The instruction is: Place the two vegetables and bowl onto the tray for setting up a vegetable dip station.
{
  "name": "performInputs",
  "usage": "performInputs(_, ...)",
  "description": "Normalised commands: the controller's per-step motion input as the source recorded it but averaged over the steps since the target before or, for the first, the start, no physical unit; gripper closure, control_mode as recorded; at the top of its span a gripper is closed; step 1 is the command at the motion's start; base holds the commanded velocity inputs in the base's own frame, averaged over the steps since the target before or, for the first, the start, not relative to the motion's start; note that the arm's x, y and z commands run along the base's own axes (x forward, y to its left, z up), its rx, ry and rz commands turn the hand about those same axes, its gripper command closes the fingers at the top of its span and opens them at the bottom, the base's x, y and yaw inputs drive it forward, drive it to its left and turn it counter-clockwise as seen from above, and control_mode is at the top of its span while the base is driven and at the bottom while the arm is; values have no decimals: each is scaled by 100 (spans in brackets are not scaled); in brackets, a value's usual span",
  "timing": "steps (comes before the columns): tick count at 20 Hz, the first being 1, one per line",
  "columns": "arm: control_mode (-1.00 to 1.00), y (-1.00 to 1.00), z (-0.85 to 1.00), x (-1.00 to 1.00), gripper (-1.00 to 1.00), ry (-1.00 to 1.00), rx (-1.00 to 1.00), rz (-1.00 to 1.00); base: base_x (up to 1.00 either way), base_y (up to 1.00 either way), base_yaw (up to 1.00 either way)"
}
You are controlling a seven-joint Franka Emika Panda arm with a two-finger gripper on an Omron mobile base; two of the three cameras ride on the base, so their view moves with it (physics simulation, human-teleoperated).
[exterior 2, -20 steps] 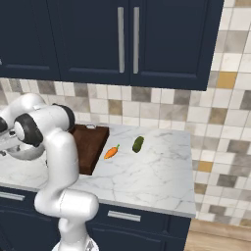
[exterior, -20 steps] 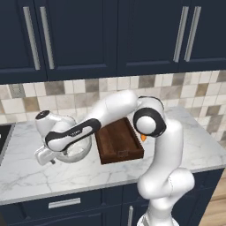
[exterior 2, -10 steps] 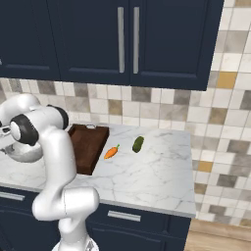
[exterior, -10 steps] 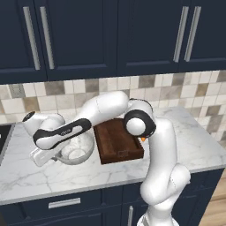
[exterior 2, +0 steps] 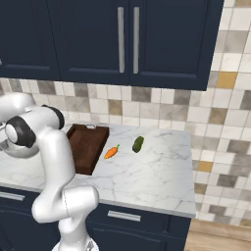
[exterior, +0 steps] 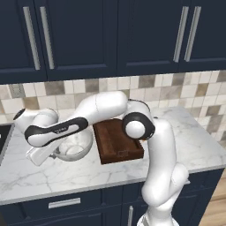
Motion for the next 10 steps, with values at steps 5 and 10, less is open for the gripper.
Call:
performInputs(5, -100, -23, 34, -20, 100, 0, -3, 1, 0, 0, 0)
performInputs(10, -100, -34, 28, -15, 100, 0, 0, 0, 0, 0, 0)
